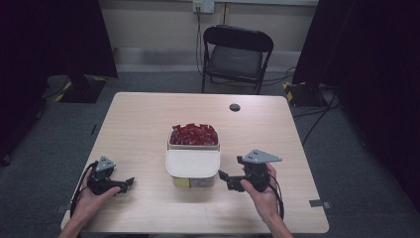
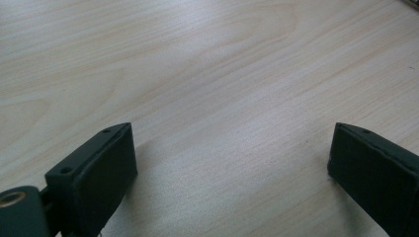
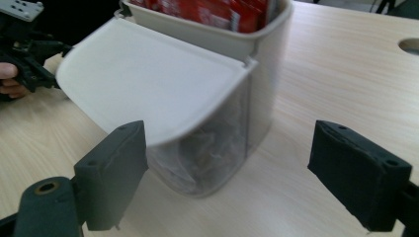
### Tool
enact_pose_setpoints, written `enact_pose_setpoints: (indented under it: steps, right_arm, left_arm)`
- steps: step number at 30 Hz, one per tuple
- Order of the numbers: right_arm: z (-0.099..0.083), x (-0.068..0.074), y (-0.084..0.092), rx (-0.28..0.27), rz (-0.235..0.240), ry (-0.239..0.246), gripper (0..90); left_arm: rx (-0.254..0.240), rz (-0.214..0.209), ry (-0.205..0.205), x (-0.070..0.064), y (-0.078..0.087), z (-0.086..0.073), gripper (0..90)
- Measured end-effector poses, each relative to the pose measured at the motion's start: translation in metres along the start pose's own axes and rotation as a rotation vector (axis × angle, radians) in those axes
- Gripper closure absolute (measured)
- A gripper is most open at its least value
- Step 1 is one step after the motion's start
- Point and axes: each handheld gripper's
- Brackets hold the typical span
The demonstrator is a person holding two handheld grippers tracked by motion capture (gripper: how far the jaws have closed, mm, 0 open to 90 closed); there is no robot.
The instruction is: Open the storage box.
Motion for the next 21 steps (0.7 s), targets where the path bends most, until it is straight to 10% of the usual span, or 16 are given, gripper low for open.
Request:
enact_pose_setpoints:
  steps: [21]
  right_arm:
    - [-0.026, 0.017, -0.043, 0.081, 0.075, -0.005, 14.4]
  left_arm:
    - [0.001, 0.0, -0.002, 0.0, 0.0, 0.0, 4.1]
Point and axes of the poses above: each handheld gripper's, and its own axes: y roughly backward along the jaws, z roughly out of its top, x roughly to its left, and after that the axes turned 3 degrees about -y, right-handed
